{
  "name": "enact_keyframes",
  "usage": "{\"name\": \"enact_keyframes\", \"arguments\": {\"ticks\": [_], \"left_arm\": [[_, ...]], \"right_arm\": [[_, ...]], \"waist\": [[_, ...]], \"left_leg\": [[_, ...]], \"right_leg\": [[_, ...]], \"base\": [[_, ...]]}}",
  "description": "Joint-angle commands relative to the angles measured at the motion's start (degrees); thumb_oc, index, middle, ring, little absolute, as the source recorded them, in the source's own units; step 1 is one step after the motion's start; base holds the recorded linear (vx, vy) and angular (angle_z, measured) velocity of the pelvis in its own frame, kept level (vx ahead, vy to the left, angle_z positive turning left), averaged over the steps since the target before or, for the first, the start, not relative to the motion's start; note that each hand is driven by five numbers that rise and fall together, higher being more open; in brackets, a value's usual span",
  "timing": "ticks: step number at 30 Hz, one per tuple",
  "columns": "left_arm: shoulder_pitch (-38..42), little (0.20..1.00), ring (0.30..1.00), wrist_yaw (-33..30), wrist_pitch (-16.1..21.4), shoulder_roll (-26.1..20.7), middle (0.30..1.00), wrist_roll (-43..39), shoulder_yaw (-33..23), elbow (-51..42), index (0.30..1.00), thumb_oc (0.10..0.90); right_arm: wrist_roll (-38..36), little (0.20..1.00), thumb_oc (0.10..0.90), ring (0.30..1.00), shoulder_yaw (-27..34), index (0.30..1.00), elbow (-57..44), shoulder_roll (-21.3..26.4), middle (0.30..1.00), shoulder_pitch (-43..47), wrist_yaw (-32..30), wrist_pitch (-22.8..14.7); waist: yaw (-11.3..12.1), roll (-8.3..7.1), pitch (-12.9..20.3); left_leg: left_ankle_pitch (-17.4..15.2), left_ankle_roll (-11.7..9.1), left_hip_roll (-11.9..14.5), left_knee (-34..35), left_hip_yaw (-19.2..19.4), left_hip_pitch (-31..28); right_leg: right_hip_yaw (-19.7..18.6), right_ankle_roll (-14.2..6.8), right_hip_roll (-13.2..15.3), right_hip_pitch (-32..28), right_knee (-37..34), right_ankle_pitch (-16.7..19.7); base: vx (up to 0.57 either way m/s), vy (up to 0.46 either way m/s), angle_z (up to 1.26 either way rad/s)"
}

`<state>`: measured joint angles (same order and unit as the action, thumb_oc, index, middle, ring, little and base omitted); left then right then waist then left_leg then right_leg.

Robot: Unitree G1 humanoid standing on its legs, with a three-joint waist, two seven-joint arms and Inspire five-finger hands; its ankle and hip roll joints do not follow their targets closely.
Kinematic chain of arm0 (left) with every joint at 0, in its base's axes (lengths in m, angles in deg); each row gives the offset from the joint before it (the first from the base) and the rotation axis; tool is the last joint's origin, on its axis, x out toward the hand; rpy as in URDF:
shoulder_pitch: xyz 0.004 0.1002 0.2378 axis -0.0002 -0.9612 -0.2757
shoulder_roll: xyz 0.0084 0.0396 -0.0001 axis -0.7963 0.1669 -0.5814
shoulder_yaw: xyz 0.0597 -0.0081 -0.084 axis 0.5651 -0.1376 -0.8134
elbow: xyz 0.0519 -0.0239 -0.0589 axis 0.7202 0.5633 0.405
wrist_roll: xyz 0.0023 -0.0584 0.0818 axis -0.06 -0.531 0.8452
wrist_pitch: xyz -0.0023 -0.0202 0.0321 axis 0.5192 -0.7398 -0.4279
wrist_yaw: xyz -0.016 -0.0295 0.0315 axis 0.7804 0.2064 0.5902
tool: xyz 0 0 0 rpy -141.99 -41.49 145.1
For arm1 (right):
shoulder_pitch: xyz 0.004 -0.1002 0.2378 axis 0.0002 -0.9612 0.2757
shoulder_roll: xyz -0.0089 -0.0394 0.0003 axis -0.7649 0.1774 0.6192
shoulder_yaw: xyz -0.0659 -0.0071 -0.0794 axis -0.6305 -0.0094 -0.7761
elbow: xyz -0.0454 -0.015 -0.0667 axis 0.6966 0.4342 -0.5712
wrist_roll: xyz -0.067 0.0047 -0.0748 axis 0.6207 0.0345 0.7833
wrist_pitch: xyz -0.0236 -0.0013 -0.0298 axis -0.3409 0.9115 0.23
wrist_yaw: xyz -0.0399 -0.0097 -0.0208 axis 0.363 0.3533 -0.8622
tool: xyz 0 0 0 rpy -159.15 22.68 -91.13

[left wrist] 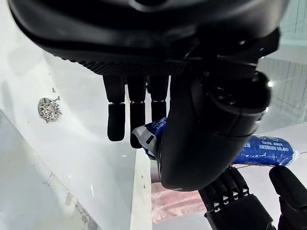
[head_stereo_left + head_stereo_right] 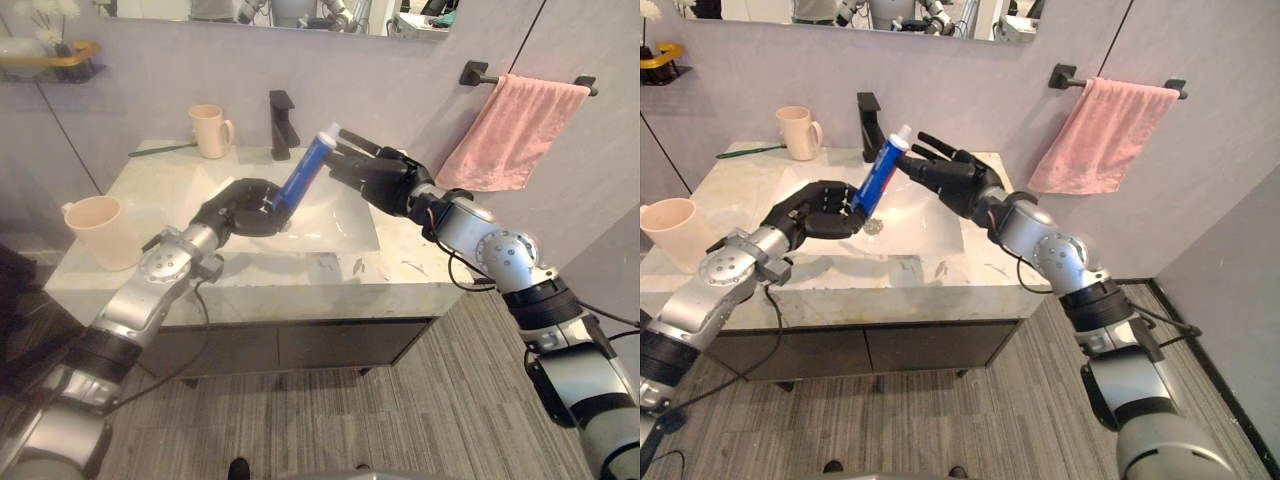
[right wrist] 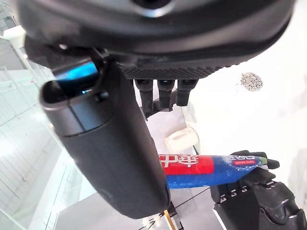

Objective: Organize the bathroom.

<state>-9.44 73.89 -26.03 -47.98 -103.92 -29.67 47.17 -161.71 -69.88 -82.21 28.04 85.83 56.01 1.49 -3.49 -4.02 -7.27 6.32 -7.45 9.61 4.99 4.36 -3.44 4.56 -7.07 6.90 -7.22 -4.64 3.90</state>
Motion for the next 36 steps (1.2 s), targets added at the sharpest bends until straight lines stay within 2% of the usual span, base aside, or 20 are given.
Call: {"name": "enact_keyframes", "arguments": {"ticks": [1,26,27,30,34,35,36], "left_arm": [[11.75,0.3,0.3,-2.31,8.29,1.23,0.3,-1.14,-0.47,0.76,0.3,0.4],[12.19,0.3,0.3,-1.17,6.88,1.35,0.3,-1.0,0.85,1.58,0.3,0.4],[12.28,0.3,0.3,-0.93,6.87,1.36,0.3,-0.95,0.88,1.81,0.3,0.4],[12.51,0.3,0.3,-0.72,6.79,1.46,0.3,-0.76,1.18,2.11,0.3,0.4],[12.51,0.3,0.3,-0.21,6.74,1.55,0.3,-0.69,1.26,2.32,0.3,0.4],[12.47,0.3,0.3,-0.04,6.65,1.55,0.3,-0.65,1.37,2.29,0.3,0.4],[12.35,0.3,0.3,0.15,6.41,1.52,0.3,-0.68,1.37,2.11,0.3,0.4]], "right_arm": [[-0.52,0.9,0.8,0.9,1.44,0.9,-0.42,1.71,0.9,4.48,3.64,-3.56],[0.25,0.9,0.8,0.9,0.73,0.9,0.92,1.58,0.9,6.85,3.34,-4.84],[0.23,0.867,0.778,0.867,0.69,0.867,1.1,1.51,0.867,6.96,3.36,-4.89],[0.14,0.836,0.758,0.836,0.54,0.836,1.51,1.3,0.836,7.37,3.3,-5.04],[0.12,0.7,0.667,0.7,0.59,0.7,1.69,1.09,0.7,7.3,3.69,-5.24],[0.1,0.625,0.616,0.625,0.66,0.625,1.85,1.11,0.625,7.33,3.98,-5.26],[0.02,0.596,0.598,0.596,0.68,0.596,1.82,1.06,0.596,7.32,3.88,-5.3]], "waist": [[0.93,2.68,8.25],[1.24,2.82,7.99],[1.25,2.84,7.97],[1.34,2.85,7.91],[1.39,2.91,7.86],[1.41,2.93,7.82],[1.43,2.95,7.81]], "left_leg": [[-2.19,0.24,4.8,0.01,1.97,-2.62],[-2.12,0.35,4.66,0.01,1.63,-2.74],[-2.12,0.34,4.65,0.01,1.64,-2.78],[-2.12,0.37,4.6,0.01,1.47,-2.78],[-2.13,0.4,4.54,0.01,1.37,-2.78],[-2.1,0.38,4.55,0.01,1.32,-2.8],[-2.09,0.38,4.56,0.01,1.3,-2.86]], "right_leg": [[1.08,-1.01,2.37,0.98,0.19,-3.04],[0.71,-1.07,2.41,0.83,0.33,-3.01],[0.74,-1.06,2.43,0.8,0.37,-3.02],[0.78,-1.05,2.45,0.75,0.4,-3.02],[0.75,-1.05,2.46,0.72,0.47,-3.07],[0.75,-1.05,2.46,0.73,0.53,-3.05],[0.73,-1.05,2.47,0.71,0.57,-3.05]], "base": [[0.0,0.0,0.0],[0.0,0.0,0.0],[0.0,0.0,0.0],[0.0,0.0,0.0],[0.0,0.0,0.0],[0.0,0.0,0.0],[0.0,0.0,0.0]]}}
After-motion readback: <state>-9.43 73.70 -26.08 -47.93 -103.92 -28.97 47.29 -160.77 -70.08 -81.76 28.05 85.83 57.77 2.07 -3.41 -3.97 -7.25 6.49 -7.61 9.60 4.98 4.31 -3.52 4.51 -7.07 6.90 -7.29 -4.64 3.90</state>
